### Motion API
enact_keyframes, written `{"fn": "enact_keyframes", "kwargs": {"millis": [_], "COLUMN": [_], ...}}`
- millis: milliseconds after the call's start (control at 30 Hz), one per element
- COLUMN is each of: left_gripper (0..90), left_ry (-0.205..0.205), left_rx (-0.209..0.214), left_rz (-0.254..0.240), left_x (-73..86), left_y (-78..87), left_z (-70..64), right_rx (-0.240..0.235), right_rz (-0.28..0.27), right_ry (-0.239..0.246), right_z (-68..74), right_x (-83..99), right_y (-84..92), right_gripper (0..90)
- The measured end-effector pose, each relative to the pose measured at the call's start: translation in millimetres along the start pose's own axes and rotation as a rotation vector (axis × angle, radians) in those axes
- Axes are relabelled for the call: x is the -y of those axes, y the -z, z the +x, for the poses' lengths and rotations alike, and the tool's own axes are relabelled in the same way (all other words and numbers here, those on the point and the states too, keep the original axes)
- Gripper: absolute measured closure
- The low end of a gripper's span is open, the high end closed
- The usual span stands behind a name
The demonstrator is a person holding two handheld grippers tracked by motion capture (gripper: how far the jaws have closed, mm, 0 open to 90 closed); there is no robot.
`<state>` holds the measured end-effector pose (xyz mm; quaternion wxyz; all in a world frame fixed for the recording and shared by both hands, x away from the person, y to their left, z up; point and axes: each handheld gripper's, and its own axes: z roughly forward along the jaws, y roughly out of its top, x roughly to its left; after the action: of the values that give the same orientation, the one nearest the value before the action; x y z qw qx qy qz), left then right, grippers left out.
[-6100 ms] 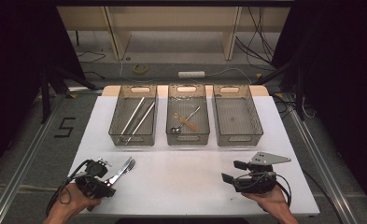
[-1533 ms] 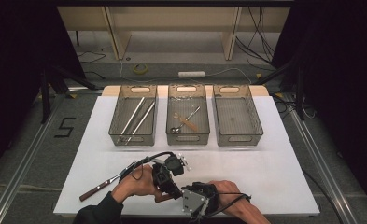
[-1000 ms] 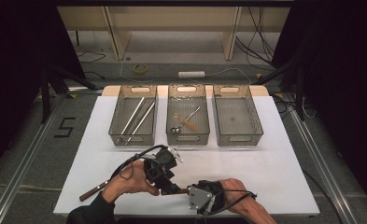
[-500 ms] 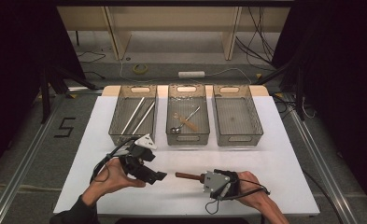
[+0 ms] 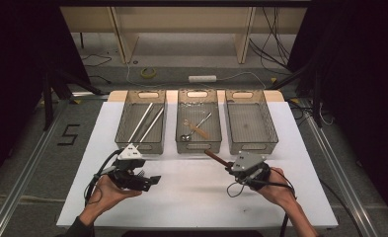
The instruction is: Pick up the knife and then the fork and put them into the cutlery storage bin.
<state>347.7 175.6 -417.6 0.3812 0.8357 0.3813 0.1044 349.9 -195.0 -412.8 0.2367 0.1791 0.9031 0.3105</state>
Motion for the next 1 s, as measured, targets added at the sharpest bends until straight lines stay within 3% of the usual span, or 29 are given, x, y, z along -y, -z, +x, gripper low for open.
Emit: {"fn": "enact_keyframes", "kwargs": {"millis": [300,433,767,1000], "left_gripper": [17.9,17.9,17.6,17.4], "left_ry": [0.058,0.054,0.083,0.099], "left_rx": [-0.062,-0.109,-0.125,-0.122], "left_rz": [-0.079,-0.067,-0.104,-0.128], "left_x": [16.4,22.6,32.2,36.6], "left_y": [10.9,15.3,23.7,27.7], "left_z": [13.6,18.6,21.9,23.4], "right_rx": [0.013,0.016,0.011,0.028], "right_rz": [-0.023,-0.031,-0.046,-0.042], "right_ry": [-0.145,-0.195,-0.317,-0.376], "right_z": [-33.9,-48.8,-85.1,-105.8], "right_x": [-7.3,-15.0,-27.8,-32.1], "right_y": [5.4,8.2,8.1,5.3], "right_gripper": [79.2,79.2,79.2,79.2]}}
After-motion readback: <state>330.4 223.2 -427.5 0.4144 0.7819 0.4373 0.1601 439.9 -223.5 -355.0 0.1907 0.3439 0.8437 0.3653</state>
